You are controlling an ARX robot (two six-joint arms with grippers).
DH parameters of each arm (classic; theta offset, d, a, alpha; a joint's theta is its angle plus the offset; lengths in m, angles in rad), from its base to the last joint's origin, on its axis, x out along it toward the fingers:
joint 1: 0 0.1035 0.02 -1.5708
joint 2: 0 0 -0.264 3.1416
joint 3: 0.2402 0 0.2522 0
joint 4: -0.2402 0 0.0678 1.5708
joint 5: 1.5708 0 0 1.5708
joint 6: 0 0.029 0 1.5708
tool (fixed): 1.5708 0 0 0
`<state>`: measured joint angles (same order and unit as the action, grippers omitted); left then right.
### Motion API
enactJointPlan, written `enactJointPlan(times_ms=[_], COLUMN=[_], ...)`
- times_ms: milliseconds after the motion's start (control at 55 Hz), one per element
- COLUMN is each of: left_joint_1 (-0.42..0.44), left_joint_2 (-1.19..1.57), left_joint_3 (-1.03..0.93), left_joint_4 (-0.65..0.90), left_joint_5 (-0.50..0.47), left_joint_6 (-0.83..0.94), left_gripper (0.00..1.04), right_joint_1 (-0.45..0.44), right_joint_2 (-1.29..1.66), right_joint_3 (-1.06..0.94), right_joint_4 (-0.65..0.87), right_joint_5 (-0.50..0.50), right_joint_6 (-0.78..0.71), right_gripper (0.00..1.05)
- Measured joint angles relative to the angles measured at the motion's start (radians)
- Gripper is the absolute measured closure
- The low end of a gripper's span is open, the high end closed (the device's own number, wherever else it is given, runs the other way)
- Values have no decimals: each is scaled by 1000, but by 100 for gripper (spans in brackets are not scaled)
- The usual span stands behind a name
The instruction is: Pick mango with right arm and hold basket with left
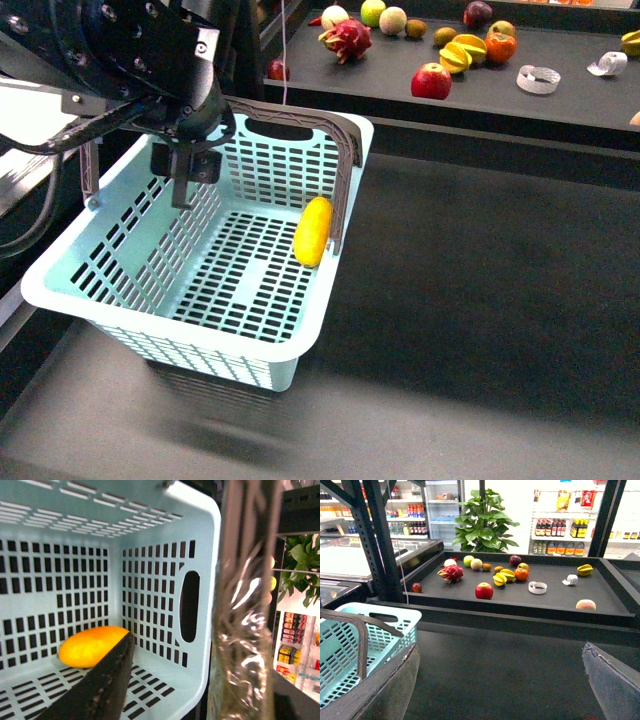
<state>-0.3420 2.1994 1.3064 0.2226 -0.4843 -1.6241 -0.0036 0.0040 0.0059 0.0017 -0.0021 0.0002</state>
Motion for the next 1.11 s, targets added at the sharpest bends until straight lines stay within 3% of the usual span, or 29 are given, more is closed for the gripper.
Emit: enactJointPlan(times_ms=[218, 418, 636, 800, 1036, 1091, 1109], left_joint_1=[-2, 59, 103, 90, 90, 102, 115], left_joint_2=[-203, -473, -760, -850, -850, -834, -821], left_joint_3=[-192, -508, -727, -838, -845, -867, -895], left_joint_4=[74, 152, 138, 136, 136, 207, 309], left_joint_5=[-53, -89, -146, -179, -179, -113, -36], left_joint_6=[129, 252, 350, 414, 430, 507, 571], left_gripper=[7, 8, 8, 8, 8, 11, 15], right_joint_1=[0, 0, 0, 0, 0, 0, 0], right_joint_2=[0, 0, 0, 0, 0, 0, 0], right_joint_3=[0, 0, 0, 0, 0, 0, 0], right_joint_4=[0, 0, 0, 0, 0, 0, 0], right_joint_5=[0, 0, 0, 0, 0, 0, 0], right_joint_6=[0, 0, 0, 0, 0, 0, 0], right_gripper=[8, 8, 8, 8, 8, 8, 8])
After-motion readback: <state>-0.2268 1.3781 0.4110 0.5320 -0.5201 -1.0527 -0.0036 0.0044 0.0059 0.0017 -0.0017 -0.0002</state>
